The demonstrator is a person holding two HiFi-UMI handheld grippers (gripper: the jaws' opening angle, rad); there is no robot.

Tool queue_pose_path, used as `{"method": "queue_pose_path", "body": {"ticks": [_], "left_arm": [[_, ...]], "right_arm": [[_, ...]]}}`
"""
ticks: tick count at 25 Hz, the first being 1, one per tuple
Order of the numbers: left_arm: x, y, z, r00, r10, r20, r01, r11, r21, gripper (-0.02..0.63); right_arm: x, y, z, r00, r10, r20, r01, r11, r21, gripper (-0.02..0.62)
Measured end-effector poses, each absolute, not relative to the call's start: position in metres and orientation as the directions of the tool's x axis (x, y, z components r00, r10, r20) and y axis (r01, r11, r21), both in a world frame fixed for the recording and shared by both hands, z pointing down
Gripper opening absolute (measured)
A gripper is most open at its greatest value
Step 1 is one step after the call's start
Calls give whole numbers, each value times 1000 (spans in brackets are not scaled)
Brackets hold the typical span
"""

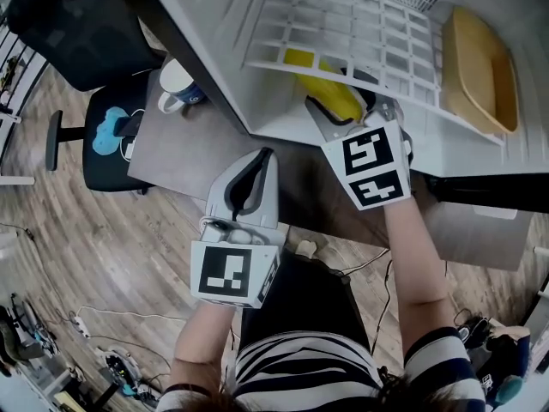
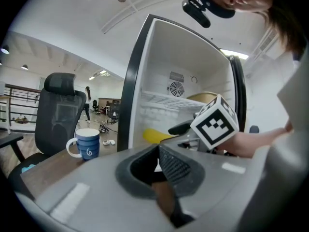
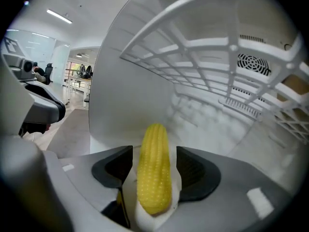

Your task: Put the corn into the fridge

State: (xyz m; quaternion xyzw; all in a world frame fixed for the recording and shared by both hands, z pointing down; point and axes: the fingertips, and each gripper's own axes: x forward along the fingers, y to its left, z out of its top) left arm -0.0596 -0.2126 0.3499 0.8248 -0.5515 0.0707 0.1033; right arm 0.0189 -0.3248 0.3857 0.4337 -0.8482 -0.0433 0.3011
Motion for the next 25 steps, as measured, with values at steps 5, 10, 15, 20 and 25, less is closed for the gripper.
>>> {"method": "queue_pose_path", "body": {"ticks": [5,10,15,20,25], "left_arm": [[-58,-205,339,376,-900,222,-926,-364,97,0],[-56,-196,328,375,-902,214,-927,-361,102,0],[-60,-190,318,368,-904,218,-929,-349,120,0],[-65,-189,309,360,-906,221,-931,-335,143,0],[-69,-187,297,361,-907,216,-931,-336,146,0]], "right_arm": [[31,-309,373,-435,-779,452,-739,595,314,280],[45,-289,363,-424,-795,433,-776,566,279,260],[60,-268,351,-423,-809,409,-816,536,216,244],[78,-251,341,-412,-824,389,-854,498,152,218],[95,-228,335,-384,-844,374,-888,448,100,190]]}}
